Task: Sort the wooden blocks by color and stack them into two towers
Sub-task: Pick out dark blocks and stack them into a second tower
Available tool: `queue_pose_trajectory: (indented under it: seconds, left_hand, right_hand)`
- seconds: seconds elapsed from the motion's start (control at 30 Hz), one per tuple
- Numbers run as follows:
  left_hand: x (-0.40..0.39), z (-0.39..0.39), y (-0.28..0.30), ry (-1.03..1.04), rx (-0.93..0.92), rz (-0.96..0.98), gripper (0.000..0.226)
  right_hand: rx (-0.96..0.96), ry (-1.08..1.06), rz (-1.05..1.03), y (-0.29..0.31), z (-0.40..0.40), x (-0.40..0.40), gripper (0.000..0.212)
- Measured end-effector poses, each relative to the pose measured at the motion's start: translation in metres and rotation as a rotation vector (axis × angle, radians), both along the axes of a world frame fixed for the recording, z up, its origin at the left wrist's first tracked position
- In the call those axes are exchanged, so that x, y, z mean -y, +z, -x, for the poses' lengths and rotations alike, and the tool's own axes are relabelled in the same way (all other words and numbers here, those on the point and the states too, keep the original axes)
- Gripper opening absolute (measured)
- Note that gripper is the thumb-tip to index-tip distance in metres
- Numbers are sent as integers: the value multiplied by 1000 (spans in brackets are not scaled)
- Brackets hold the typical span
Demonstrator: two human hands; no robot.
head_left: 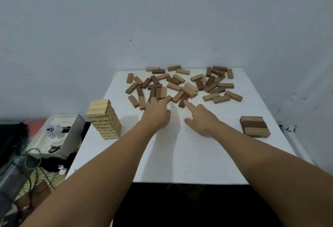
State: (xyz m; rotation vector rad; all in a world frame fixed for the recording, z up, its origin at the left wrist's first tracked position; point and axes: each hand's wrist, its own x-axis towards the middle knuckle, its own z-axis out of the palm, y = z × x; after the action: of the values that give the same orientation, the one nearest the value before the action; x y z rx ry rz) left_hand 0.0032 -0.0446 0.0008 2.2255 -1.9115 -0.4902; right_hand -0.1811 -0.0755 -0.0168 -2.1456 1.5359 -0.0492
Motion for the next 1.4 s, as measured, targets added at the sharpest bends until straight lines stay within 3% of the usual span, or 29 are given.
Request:
queue_pose_trajectory:
  seconds: [0.23,0.4,0.57,0.7,0.83,1.0,1.13,1.3,1.4]
  left_hand:
    - [14,9,-29,73,-102,64,60]
    - [21,7,-35,42,-218,143,44]
    - [36,7,-33,42,-314,99,55]
    - [48,7,-37,-44,-260,31,32]
    - [54,4,-40,-39,-252,35,37]
    - [42,6,-36,-64,97,161,38]
    - [31,2,-41,-120,-84,116,41]
    - [-5,2,-35,-170,-116,130,34]
    - [-38,4,-33,-166,-244,116,28]
  right_hand:
    - [-67,27,-103,5,-5,18,81]
    - [-17,3,-119,-4,4,25,79]
    - [-15,15,-134,-5,2,27,84]
    - [-5,8,-165,-6,2,31,79]
    - [8,5,-148,-8,4,31,75]
    - [-6,44,-63,-10,7,27,64]
    - [30,44,-9,-15,9,19,57]
    - [152,52,102,-21,21,-5,48]
    - [241,72,167,-30,32,-25,44]
